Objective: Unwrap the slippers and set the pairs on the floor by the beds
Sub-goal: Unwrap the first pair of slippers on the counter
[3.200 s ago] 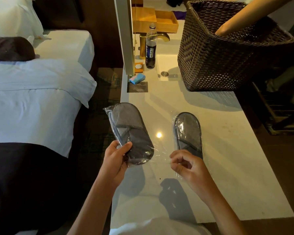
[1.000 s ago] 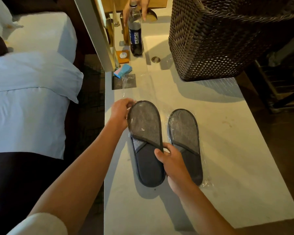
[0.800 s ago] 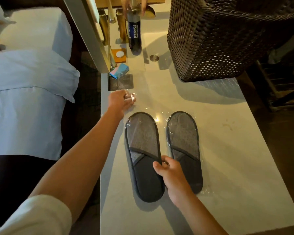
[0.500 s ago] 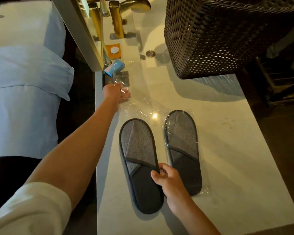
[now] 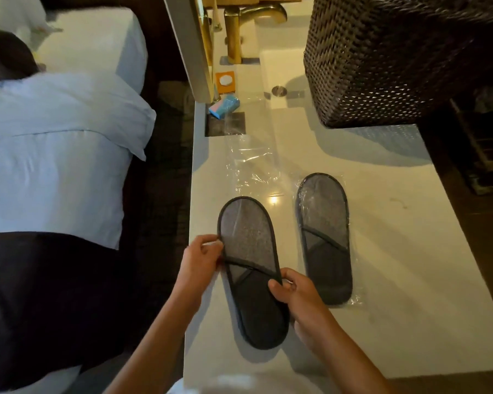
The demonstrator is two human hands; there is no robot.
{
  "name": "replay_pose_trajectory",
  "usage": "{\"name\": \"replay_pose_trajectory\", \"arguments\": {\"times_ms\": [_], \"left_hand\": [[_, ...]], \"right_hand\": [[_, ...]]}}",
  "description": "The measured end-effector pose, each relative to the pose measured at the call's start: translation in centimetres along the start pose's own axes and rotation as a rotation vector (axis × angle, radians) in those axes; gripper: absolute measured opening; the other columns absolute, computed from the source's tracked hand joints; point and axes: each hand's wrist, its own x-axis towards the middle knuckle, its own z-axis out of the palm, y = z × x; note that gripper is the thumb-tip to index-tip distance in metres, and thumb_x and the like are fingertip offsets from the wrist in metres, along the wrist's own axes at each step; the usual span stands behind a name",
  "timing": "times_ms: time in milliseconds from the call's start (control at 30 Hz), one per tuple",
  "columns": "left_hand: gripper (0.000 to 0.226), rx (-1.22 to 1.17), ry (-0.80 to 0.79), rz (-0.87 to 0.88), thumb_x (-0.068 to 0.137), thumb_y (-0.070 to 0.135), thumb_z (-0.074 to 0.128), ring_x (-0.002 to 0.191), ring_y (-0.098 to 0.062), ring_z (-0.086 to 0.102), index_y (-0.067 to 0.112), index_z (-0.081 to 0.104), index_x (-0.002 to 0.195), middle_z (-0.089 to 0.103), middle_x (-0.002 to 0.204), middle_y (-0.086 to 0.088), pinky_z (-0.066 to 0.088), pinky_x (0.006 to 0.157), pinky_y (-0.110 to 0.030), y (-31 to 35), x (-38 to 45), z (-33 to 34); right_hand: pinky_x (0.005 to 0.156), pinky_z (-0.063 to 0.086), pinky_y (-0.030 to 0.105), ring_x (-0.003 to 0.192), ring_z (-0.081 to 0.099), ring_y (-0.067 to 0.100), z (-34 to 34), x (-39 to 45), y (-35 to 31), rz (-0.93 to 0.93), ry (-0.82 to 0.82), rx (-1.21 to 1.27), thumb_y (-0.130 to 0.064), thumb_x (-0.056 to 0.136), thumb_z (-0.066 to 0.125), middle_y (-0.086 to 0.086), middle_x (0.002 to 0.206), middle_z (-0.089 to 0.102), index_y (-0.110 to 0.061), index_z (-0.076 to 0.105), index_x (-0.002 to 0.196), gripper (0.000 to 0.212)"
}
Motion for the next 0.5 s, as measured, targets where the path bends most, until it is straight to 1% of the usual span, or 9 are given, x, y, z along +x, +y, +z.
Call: {"name": "replay_pose_trajectory", "arguments": {"times_ms": [67,133,200,267,300,333,400,467,500], "left_hand": [[0.019,-0.038,-0.083,-0.035,0.098,0.015,0.055,0.081,-0.012,0.074,0.020,0.058,0.115,0.071,0.092,-0.003,0.061,0.070,-0.025,-1.5,-2.2,-0.2],[0.033,-0.091,-0.096,-0.035,0.096,0.011,0.058,0.085,-0.008,0.075,0.023,0.051,0.126,0.074,0.098,-0.004,0.060,0.067,-0.022,-2.5,-3.3,-0.3],[0.040,-0.087,-0.076,-0.005,0.095,0.008,0.059,0.087,-0.007,0.074,0.020,0.049,0.132,0.074,0.101,-0.006,0.059,0.066,-0.019,-3.4,-3.5,-0.3],[0.042,-0.034,-0.032,0.019,0.094,0.009,0.061,0.085,-0.006,0.074,0.018,0.049,0.133,0.074,0.097,-0.006,0.058,0.064,-0.018,-3.9,-3.5,-0.1],[0.043,0.005,-0.005,0.029,0.093,0.010,0.062,0.082,-0.007,0.074,0.017,0.050,0.133,0.074,0.094,-0.005,0.058,0.064,-0.018,-4.2,-3.4,0.0],[0.043,0.046,0.021,0.039,0.093,0.011,0.063,0.079,-0.009,0.074,0.018,0.051,0.133,0.074,0.089,-0.005,0.058,0.063,-0.018,-4.3,-3.3,0.2],[0.042,0.119,0.069,0.062,0.092,0.012,0.064,0.076,-0.012,0.073,0.020,0.053,0.131,0.073,0.085,-0.003,0.057,0.061,-0.016,-4.4,-3.1,0.6],[0.041,0.223,0.104,0.124,0.091,0.012,0.066,0.078,-0.009,0.071,0.018,0.054,0.130,0.070,0.090,0.004,0.056,0.062,-0.016,-4.5,-2.9,0.9],[0.040,0.289,0.122,0.162,0.090,0.013,0.066,0.080,-0.008,0.070,0.016,0.055,0.129,0.068,0.093,0.005,0.056,0.064,-0.016,-4.5,-2.8,1.0]], "right_hand": [[0.093,0.057,0.050,0.098,0.073,0.029,0.4,-0.2,0.7,-0.013,-0.025,-0.062,-0.016,0.091,0.066,0.014,0.097,0.077,-0.007,0.069,0.098,0.012],[0.091,0.058,0.047,0.094,0.073,0.024,1.0,-0.5,1.2,-0.026,-0.031,-0.175,-0.020,0.092,0.065,0.009,0.095,0.077,-0.013,0.069,0.097,0.009],[0.080,0.059,0.034,0.085,0.070,0.015,1.5,-0.6,1.5,-0.084,-0.022,-0.341,-0.026,0.094,0.062,0.002,0.088,0.074,-0.019,0.066,0.094,0.008],[0.060,0.045,0.017,0.073,0.061,0.008,1.9,-0.8,1.2,-0.186,0.036,-0.539,-0.031,0.097,0.057,-0.007,0.077,0.062,-0.021,0.059,0.088,0.014],[0.055,0.038,0.014,0.071,0.059,0.009,2.1,-0.7,0.9,-0.239,0.086,-0.621,-0.034,0.098,0.054,-0.008,0.075,0.058,-0.021,0.056,0.088,0.017],[0.055,0.037,0.016,0.074,0.060,0.014,2.1,-0.6,0.8,-0.276,0.135,-0.703,-0.036,0.099,0.051,-0.007,0.077,0.058,-0.019,0.055,0.090,0.019],[0.062,0.043,0.026,0.084,0.065,0.024,2.3,-0.1,0.3,-0.334,0.215,-0.901,-0.040,0.099,0.048,0.003,0.088,0.065,-0.015,0.057,0.098,0.027],[0.067,0.044,0.034,0.093,0.066,0.031,2.5,0.3,-0.3,-0.364,0.232,-1.060,-0.040,0.099,0.046,0.011,0.100,0.067,-0.011,0.058,0.106,0.033],[0.067,0.042,0.034,0.096,0.066,0.033,2.5,0.5,-0.5,-0.368,0.230,-1.107,-0.040,0.100,0.046,0.013,0.104,0.067,-0.010,0.057,0.109,0.033]]}}
